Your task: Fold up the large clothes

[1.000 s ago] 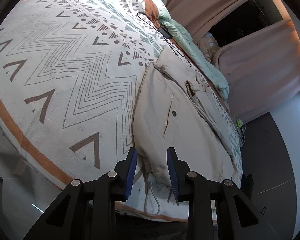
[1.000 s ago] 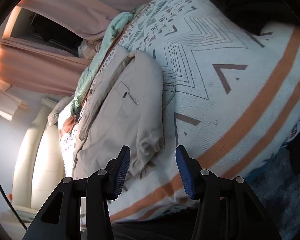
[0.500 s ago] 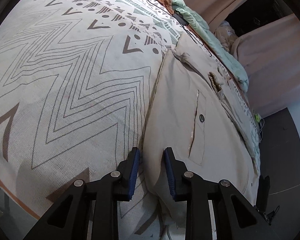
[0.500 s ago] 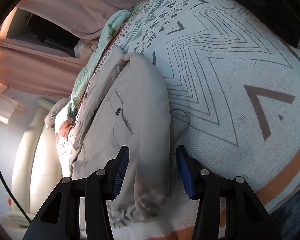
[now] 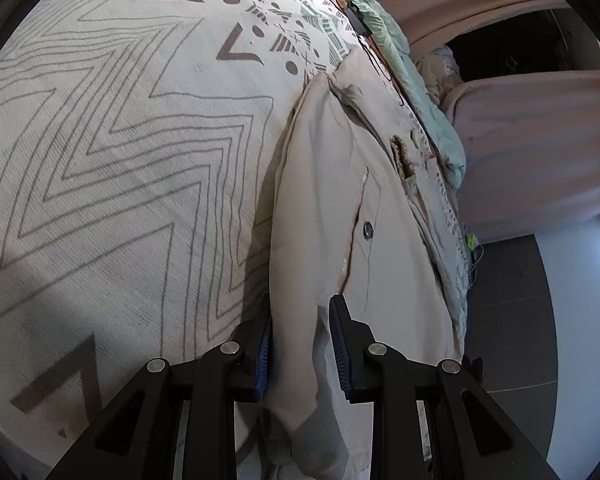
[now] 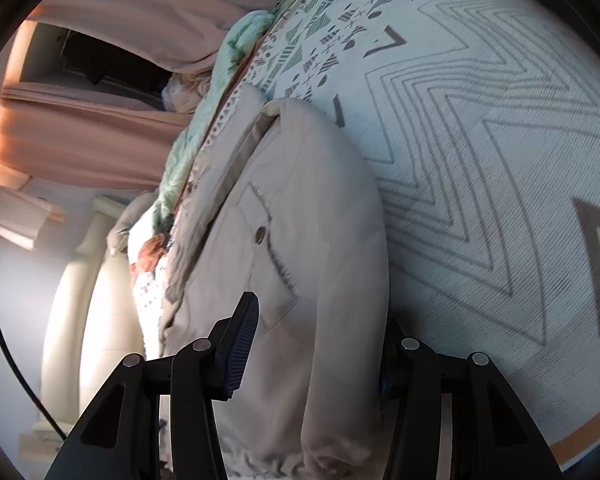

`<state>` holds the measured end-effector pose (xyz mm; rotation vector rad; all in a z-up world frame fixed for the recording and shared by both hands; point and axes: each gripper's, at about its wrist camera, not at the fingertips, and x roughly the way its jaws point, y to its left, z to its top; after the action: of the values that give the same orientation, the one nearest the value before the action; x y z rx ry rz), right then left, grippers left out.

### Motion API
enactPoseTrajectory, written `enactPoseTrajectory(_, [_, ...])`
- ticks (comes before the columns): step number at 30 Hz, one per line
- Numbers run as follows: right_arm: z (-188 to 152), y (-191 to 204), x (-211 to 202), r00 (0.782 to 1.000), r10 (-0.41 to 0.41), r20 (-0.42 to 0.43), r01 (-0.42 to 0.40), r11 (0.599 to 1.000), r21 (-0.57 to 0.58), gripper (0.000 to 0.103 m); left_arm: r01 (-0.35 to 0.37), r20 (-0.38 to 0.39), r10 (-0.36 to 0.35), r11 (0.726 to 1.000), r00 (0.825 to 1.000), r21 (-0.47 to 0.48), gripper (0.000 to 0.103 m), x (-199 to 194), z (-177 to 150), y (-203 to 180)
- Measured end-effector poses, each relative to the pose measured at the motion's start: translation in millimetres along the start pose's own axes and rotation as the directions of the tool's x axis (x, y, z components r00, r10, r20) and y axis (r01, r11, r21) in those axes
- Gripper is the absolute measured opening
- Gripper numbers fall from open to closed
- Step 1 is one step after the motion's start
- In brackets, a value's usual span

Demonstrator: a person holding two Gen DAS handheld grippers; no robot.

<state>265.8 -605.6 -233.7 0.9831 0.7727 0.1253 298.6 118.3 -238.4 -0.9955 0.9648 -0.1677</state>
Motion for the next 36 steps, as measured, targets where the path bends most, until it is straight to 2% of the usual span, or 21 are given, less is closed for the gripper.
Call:
enactPoseTrajectory(3, [-9, -3, -1, 0.999, 0.049, -0.016, -0.049, 0.999, 0.005, 0.050, 0.025, -0.020, -0.025, 1.000, 0.999, 0.009, 0.027, 1, -11, -1])
enactPoseTrajectory(4, [-11, -3, -2, 0.998, 0.056, -0.017, -0.056, 0.998, 0.005, 0.046, 0.023, -0.016, -0.023, 1.000, 1.000, 0.015, 0.027, 1, -13, -3])
enactPoseTrajectory(5, [-13, -4, -3, 0.998, 0.057, -0.012, -0.057, 0.998, 0.010, 0.033, 0.021, -0.007, -0.021, 1.000, 1.000, 0.018, 0.027, 0, -16, -4])
enactPoseTrajectory(6, [-15, -5, -3, 0.998, 0.061, -0.012, -0.061, 0.998, 0.022, 0.025, 0.020, 0.000, -0.020, 1.000, 1.000, 0.016, 0.026, -1, -18, -5])
enactPoseTrajectory(8, [-20, -7, -3, 0.997, 0.079, -0.002, -0.079, 0.996, 0.033, 0.018, 0.022, 0.021, -0.022, 1.000, 1.000, 0.016, 0.009, -4, -23, -8])
enactPoseTrajectory(11, [-26, 0, -16, 0.995, 0.084, 0.046, -0.085, 0.996, 0.010, 0.016, 0.023, 0.059, -0.024, 1.000, 0.998, 0.021, 0.006, -18, -28, -11])
enactPoseTrajectory(18, [-36, 34, -58, 0.986, 0.135, 0.094, -0.130, 0.990, -0.049, 0.013, 0.104, 0.135, -0.106, 0.994, 0.985, 0.024, 0.005, -73, -38, -17])
enactPoseTrajectory(29, [-64, 86, -133, 0.970, 0.199, 0.139, -0.180, 0.974, -0.140, 0.013, 0.229, 0.210, -0.241, 0.970, 0.947, 0.080, 0.004, -164, -63, -46])
enactPoseTrajectory(36, [-91, 111, -188, 0.949, 0.258, 0.180, -0.223, 0.955, -0.196, 0.012, 0.287, 0.247, -0.308, 0.951, 0.919, 0.117, 0.004, -226, -89, -62])
